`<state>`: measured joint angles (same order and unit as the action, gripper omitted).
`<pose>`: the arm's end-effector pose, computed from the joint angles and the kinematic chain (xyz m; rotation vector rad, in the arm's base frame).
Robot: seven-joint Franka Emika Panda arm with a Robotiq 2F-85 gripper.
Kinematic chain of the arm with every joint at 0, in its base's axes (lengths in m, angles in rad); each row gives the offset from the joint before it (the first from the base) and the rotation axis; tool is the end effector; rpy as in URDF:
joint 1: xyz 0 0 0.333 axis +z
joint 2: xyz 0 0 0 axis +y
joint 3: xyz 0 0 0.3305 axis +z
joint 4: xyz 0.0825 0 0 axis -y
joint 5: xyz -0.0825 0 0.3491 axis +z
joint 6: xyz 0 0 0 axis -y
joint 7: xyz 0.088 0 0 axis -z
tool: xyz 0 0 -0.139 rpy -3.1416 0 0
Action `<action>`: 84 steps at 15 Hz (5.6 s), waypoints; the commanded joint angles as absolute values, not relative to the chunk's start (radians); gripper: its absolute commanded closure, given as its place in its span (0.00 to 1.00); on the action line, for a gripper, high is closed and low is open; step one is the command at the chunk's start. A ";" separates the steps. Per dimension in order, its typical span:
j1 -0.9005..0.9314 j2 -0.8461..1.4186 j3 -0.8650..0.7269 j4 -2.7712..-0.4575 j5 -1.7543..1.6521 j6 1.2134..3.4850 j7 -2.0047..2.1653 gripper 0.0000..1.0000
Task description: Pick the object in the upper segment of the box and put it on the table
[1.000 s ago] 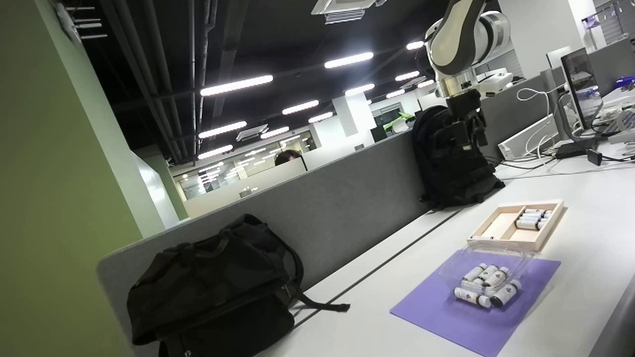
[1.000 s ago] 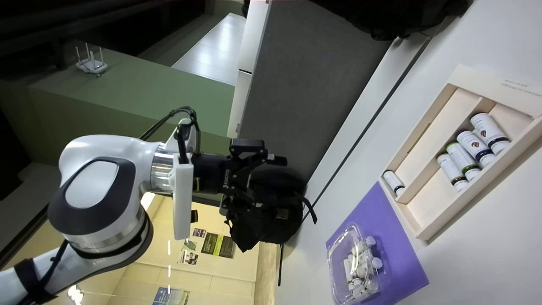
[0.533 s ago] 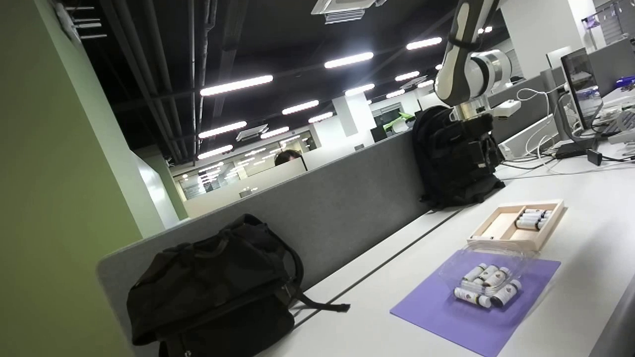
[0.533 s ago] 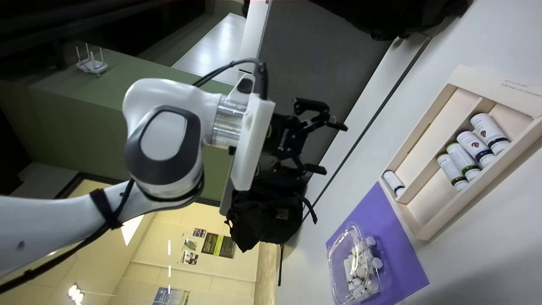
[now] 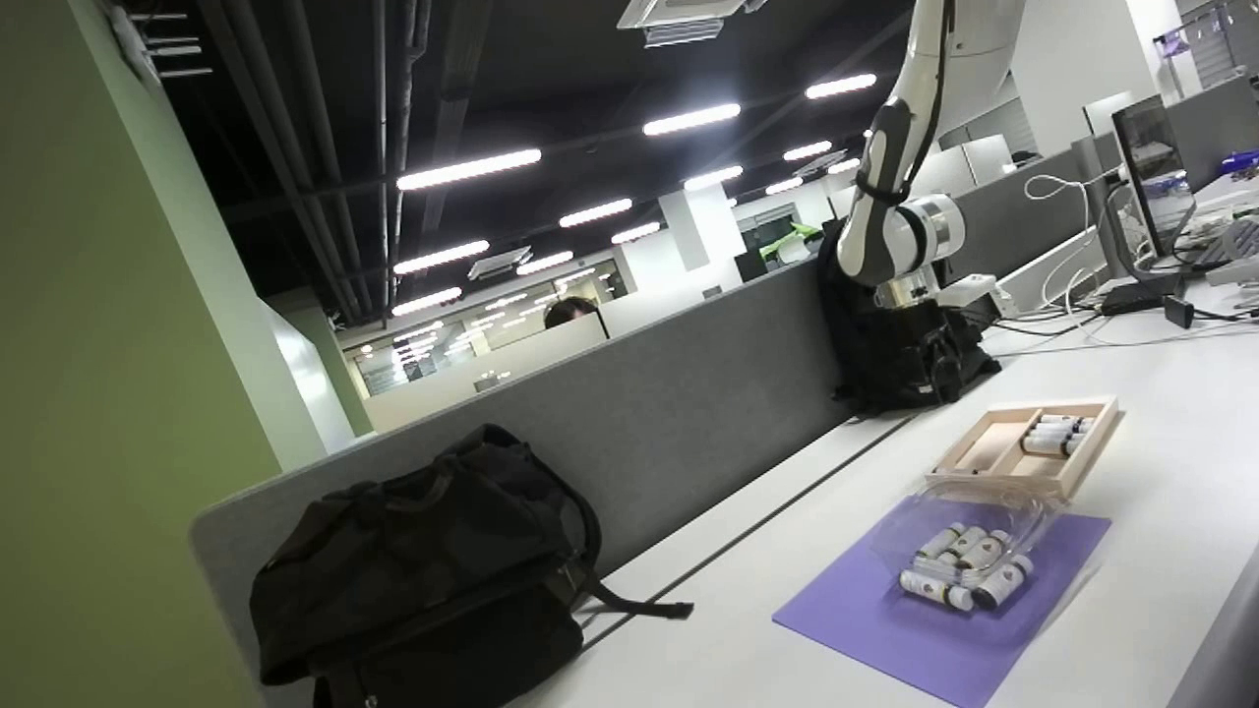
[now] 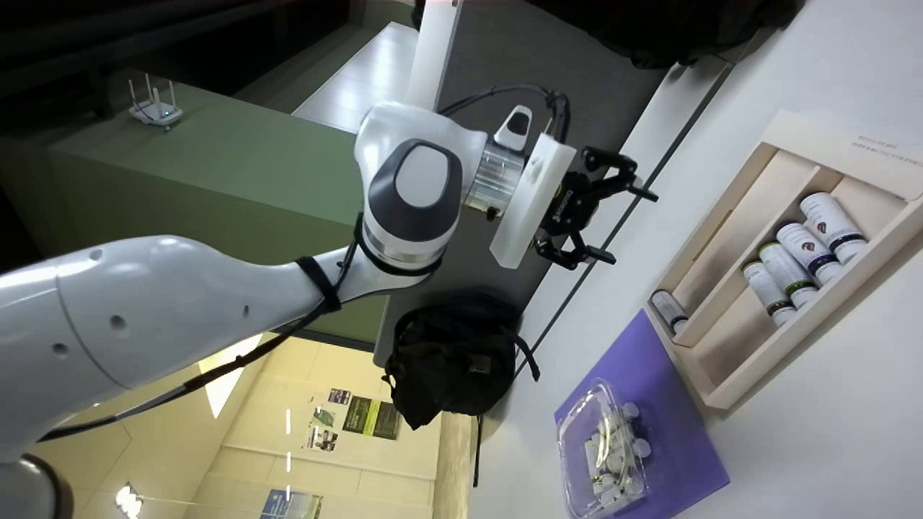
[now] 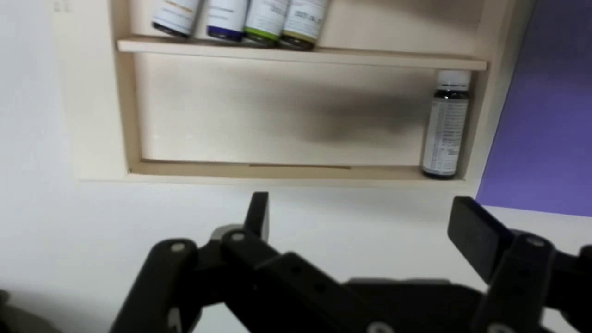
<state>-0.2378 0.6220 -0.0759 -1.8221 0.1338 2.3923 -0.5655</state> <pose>0.5996 -0.1873 0.1966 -3.0704 -0.2533 0.0386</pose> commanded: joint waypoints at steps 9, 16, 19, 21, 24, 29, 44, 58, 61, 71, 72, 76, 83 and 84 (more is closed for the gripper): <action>-0.126 0.631 -0.055 -1.915 0.050 2.332 -0.224 0.00; -0.138 0.584 -0.103 -2.011 -0.047 2.448 -0.227 0.00; -0.135 0.586 -0.129 -2.065 -0.106 2.569 -0.226 0.00; -0.140 0.592 -0.131 -2.099 -0.126 2.663 -0.232 0.00; -0.150 0.590 -0.115 -2.144 -0.125 2.777 -0.243 0.00; -0.151 0.590 -0.104 -2.193 -0.130 2.903 -0.255 0.00; -0.235 0.612 -0.036 -2.258 -0.126 3.033 -0.315 0.00; -0.249 0.616 -0.054 -2.255 -0.143 3.063 -0.326 0.75; -0.262 0.608 -0.046 -2.256 -0.140 3.057 -0.329 0.86; -0.261 0.479 -0.008 -2.249 -0.111 2.952 -0.316 0.97; -0.262 0.468 -0.002 -2.250 -0.111 2.942 -0.324 0.97; -0.344 0.481 0.086 -2.213 -0.097 2.850 -0.470 0.61; -0.308 0.566 -0.023 -2.091 -0.174 2.761 -0.538 0.22; -0.298 0.584 -0.039 -2.070 -0.189 2.752 -0.531 0.16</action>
